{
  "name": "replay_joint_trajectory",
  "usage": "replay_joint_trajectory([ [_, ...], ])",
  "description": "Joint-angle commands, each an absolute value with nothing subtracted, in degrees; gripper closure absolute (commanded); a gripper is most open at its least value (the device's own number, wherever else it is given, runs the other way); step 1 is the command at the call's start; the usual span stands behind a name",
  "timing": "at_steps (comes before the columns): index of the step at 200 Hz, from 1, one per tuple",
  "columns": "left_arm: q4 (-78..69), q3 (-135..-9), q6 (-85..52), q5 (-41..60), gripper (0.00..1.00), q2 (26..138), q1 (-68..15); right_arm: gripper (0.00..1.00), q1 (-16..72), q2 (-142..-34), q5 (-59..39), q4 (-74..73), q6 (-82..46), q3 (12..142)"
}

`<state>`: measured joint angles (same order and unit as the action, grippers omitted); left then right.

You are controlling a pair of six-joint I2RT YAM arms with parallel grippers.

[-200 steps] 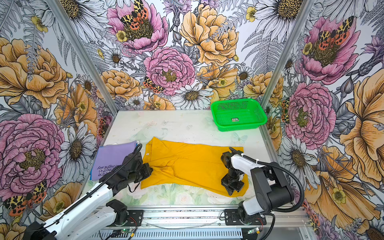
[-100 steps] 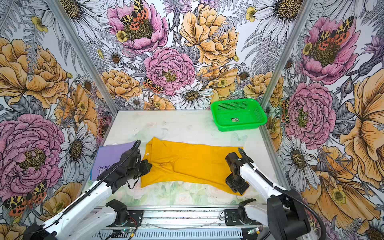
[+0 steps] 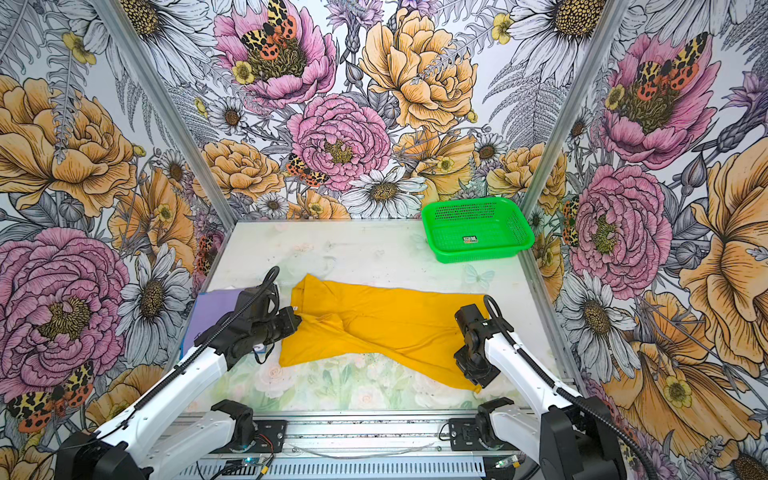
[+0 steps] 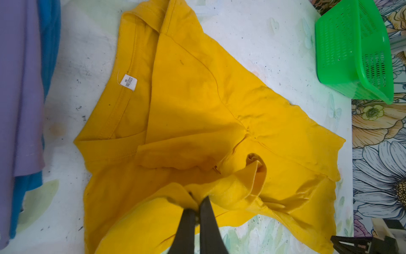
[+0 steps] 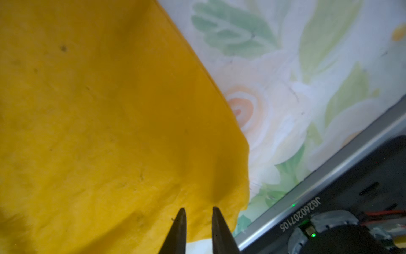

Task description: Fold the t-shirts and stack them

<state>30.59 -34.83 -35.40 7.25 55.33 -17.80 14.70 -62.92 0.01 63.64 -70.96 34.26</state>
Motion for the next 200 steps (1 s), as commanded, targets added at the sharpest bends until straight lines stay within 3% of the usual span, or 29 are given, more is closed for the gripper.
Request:
replay_joint_trajectory([
  [1, 30.0, -35.6, -35.3, 4.7, 1.0, 55.4, -16.9, 0.6, 15.7, -62.5, -1.2, 63.8, -72.9, 32.8],
  [51, 32.4, -35.5, -38.0, -5.9, 1.0, 56.9, -16.3, 0.56, 18.7, -62.8, -2.3, 63.8, -74.7, 31.2],
  [105, 31.5, -35.9, -37.0, -6.2, 1.0, 58.5, -15.3, 0.58, 22.7, -63.3, -3.6, 63.7, -77.5, 28.6],
  [120, 30.8, -36.1, -36.6, -5.0, 1.0, 58.1, -15.1, 0.68, 23.4, -64.2, -3.6, 62.7, -78.3, 27.9],
  [138, 30.8, -36.7, -36.1, -3.4, 1.0, 57.9, -15.1, 1.0, 23.5, -64.0, -2.1, 63.3, -78.4, 28.7],
  [169, 32.0, -37.3, -35.8, -0.4, 1.0, 53.9, -16.6, 1.0, 23.1, -58.5, 3.9, 72.4, -79.3, 34.2],
  [200, 38.0, -37.1, -38.9, -5.1, 1.0, 46.7, -24.6, 1.0, 21.2, -57.2, 5.5, 79.9, -75.1, 42.0],
])
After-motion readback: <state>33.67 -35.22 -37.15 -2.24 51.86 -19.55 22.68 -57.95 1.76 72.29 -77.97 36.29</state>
